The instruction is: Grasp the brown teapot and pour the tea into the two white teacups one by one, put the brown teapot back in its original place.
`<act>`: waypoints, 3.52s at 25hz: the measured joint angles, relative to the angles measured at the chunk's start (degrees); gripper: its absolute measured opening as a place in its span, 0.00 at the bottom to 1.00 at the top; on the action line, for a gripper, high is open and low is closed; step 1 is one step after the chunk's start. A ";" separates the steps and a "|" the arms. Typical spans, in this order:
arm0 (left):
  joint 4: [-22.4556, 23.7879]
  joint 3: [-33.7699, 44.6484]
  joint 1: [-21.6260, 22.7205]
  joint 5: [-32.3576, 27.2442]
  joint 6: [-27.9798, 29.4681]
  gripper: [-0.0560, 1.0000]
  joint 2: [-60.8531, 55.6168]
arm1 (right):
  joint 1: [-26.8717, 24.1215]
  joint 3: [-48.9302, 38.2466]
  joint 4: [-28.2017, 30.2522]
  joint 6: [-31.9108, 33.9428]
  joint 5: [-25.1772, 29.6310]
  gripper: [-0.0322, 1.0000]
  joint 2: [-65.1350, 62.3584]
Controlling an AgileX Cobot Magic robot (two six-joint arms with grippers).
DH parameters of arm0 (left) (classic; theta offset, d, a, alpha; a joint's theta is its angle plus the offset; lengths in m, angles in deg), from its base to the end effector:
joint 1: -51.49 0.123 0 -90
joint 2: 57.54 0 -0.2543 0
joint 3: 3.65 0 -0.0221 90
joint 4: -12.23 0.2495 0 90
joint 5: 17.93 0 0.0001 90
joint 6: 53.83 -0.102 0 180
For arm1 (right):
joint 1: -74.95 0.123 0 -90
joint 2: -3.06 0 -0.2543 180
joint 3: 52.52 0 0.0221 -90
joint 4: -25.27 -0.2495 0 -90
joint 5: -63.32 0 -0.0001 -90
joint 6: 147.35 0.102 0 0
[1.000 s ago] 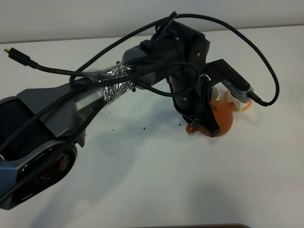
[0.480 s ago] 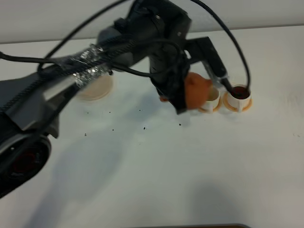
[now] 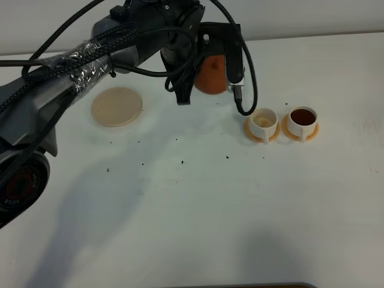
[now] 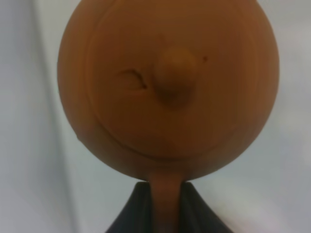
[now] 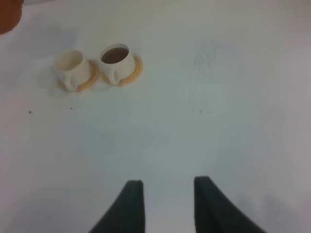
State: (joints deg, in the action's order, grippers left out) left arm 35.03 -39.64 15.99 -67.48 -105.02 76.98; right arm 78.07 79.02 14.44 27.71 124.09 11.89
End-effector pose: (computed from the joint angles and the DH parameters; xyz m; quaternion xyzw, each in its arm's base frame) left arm 0.4108 -0.2560 0.2085 0.7065 0.6292 0.2150 0.2425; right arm 0.0348 0.0187 0.2687 -0.0628 0.8513 0.0862 0.5137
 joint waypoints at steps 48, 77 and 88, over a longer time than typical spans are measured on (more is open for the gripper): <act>10.17 0.00 -4.21 11.33 -28.79 0.15 7.83 | 0.00 0.00 -0.05 0.00 0.00 0.27 0.00; 14.75 0.00 -5.18 18.85 -34.72 0.15 7.83 | 0.00 0.00 -0.05 0.00 0.00 0.27 0.00; 14.82 0.00 -5.18 21.11 -39.35 0.15 7.83 | 0.00 0.00 -0.05 0.00 0.00 0.27 0.00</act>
State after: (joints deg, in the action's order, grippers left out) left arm 49.85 -39.64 10.82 -46.37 -144.37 84.81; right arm 78.07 79.02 14.39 27.71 124.09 11.89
